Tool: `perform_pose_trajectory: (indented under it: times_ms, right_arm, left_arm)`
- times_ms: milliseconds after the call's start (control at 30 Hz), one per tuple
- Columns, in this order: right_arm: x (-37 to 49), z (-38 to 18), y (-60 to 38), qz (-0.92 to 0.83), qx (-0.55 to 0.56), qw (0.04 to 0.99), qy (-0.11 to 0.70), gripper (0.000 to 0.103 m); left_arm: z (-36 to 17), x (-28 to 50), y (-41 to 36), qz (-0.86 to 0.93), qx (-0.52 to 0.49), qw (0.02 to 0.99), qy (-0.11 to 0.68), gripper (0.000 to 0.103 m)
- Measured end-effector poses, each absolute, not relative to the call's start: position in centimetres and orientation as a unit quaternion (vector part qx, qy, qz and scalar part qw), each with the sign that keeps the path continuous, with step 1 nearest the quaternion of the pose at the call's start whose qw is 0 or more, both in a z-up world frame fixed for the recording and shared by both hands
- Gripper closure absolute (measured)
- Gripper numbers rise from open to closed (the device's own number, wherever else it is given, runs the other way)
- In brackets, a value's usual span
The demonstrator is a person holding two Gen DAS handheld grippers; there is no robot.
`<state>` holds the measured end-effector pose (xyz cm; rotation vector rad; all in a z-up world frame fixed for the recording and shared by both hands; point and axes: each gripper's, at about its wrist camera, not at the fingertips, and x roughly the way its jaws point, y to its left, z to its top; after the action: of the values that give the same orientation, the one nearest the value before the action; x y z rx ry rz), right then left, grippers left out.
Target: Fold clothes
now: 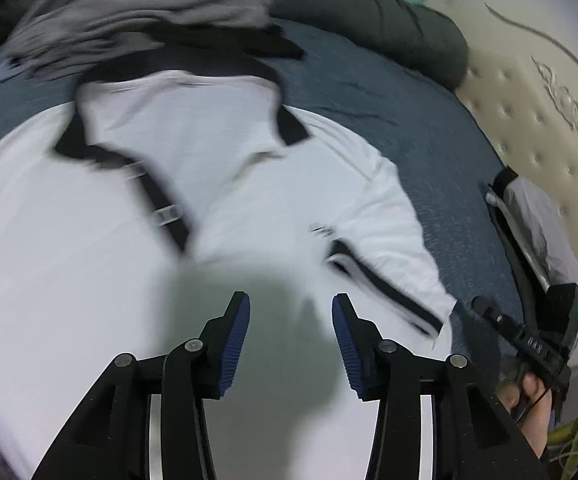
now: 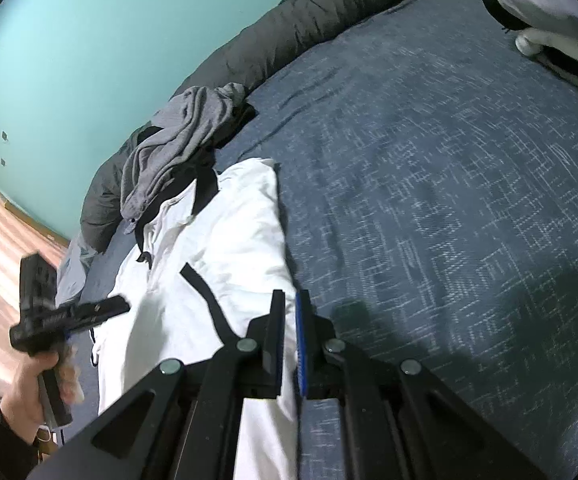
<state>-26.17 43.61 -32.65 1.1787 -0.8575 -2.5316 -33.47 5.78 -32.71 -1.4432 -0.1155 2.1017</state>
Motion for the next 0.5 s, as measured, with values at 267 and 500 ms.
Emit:
perform_pose_trajectory:
  times_ms: [267,500]
  right_arm:
    - [-25.4,-31.4,40.3,-0.865,0.404,0.133,-0.268,0.097]
    - [-25.1,-31.7,36.9,-0.863,0.421,0.140,-0.241,0.076]
  left_arm:
    - [-33.0,-33.0,-7.7,0.813,-0.539,0.199,-0.096,0.053]
    - [-33.2,-32.8,-17.2,0.831,-0.523,0.132,-0.137,0.048]
